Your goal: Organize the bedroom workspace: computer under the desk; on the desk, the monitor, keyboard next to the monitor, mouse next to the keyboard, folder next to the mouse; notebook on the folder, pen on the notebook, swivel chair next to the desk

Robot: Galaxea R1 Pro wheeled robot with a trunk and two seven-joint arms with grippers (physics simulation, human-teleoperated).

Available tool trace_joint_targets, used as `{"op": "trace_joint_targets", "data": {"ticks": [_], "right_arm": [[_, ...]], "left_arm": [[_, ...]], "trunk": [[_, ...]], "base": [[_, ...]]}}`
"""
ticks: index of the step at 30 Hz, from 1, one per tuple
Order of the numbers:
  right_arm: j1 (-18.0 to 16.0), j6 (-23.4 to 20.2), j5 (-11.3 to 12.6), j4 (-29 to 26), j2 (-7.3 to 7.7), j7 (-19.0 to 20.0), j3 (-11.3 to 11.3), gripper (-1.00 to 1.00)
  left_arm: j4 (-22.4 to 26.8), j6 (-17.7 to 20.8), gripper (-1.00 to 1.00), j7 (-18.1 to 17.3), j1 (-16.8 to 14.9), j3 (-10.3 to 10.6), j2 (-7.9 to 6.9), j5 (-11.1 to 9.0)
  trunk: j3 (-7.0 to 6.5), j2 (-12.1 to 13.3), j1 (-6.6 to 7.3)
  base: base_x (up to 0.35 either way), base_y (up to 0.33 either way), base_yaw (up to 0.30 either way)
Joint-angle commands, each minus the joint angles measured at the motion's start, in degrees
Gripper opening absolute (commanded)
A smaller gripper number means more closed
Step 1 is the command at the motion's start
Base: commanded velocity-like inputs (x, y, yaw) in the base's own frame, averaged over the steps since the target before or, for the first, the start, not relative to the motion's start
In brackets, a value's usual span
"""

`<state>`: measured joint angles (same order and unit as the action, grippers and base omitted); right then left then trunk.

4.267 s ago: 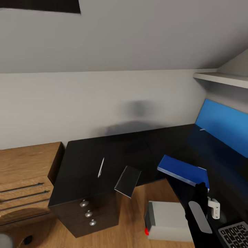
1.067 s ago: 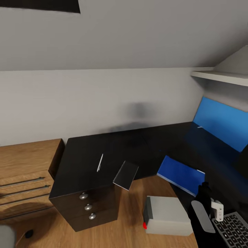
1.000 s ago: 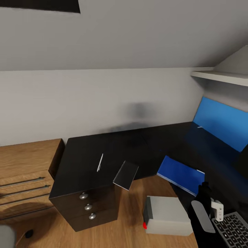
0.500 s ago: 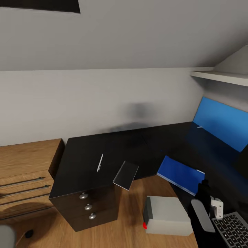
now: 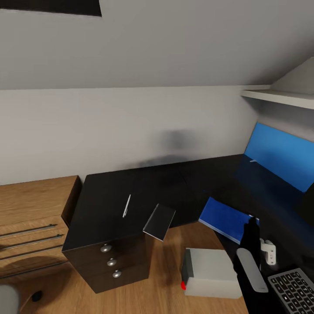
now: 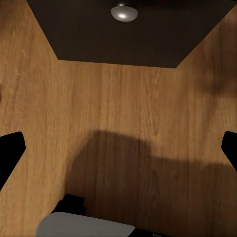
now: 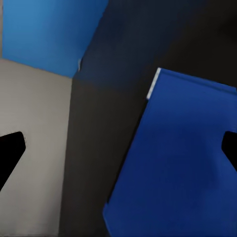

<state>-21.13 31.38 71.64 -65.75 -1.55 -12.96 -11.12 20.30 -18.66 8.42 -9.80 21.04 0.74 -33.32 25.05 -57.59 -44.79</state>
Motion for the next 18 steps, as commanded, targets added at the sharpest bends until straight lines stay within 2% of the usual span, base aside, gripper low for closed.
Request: {"op": "trace_joint_targets", "data": {"ticks": [1,12,17,18], "right_arm": [[0.07,0.13,0.20,-0.25,-0.03,-0.10,0.36,1.00],[1.74,-0.11,0.17,-2.67,0.12,-0.30,4.81,1.00],[2.74,-1.43,0.15,-4.32,0.24,-0.41,7.89,1.00],[3.11,-2.50,0.12,-4.82,0.30,-0.43,9.14,1.00]], "left_arm": [[0.00,-0.23,1.00,0.46,-0.04,0.49,-0.03,-0.25],[0.00,-0.23,1.00,0.46,-0.04,0.49,-0.03,-0.25],[0.00,-0.23,1.00,0.46,-0.04,0.49,-0.03,-0.25],[0.00,-0.23,1.00,0.46,-0.04,0.49,-0.03,-0.25]], "trunk": [[0.06,-0.04,0.00],[0.06,-0.04,0.00],[0.06,-0.04,0.00],[0.06,-0.04,0.00]], "base": [[0.000,0.000,0.000],[0.000,0.000,0.000],[0.000,0.000,0.000],[0.000,0.000,0.000]]}}
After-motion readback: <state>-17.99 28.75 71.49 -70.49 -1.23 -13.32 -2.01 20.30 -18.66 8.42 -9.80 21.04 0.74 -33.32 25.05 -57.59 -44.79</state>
